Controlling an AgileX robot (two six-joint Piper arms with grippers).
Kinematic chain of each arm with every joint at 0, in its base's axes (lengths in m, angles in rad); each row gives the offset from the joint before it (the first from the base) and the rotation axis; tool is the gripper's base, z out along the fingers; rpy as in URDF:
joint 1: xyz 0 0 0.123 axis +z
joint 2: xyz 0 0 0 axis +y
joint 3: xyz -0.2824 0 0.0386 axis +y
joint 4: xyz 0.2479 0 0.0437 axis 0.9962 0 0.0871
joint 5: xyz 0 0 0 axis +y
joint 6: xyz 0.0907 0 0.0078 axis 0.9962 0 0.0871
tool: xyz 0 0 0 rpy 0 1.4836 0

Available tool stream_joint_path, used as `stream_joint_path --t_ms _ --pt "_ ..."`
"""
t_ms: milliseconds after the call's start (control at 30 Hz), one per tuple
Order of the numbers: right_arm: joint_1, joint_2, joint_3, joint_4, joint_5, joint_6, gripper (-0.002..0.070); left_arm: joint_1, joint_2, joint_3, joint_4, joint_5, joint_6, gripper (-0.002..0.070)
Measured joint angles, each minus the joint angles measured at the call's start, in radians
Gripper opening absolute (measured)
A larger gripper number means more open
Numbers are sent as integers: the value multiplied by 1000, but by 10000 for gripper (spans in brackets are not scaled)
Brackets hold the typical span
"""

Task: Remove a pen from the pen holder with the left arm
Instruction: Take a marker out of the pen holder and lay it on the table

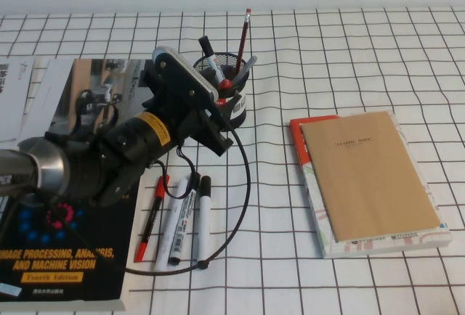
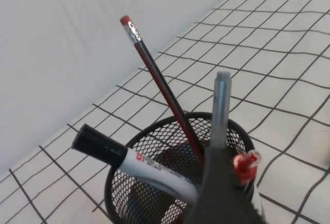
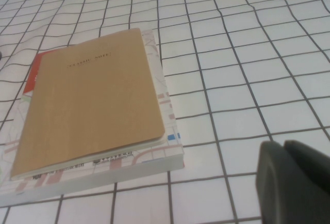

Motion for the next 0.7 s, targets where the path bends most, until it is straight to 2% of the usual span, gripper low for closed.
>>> stream_joint_path --t_ms 300,567,700 --pt "0 0 0 0 0 0 -16 36 66 -69 2 -4 -71 390" --pt "0 0 0 0 0 0 -16 37 99 -94 15 -36 -165 278" --pt "0 0 0 0 0 0 -16 37 115 -104 29 -36 -191 259"
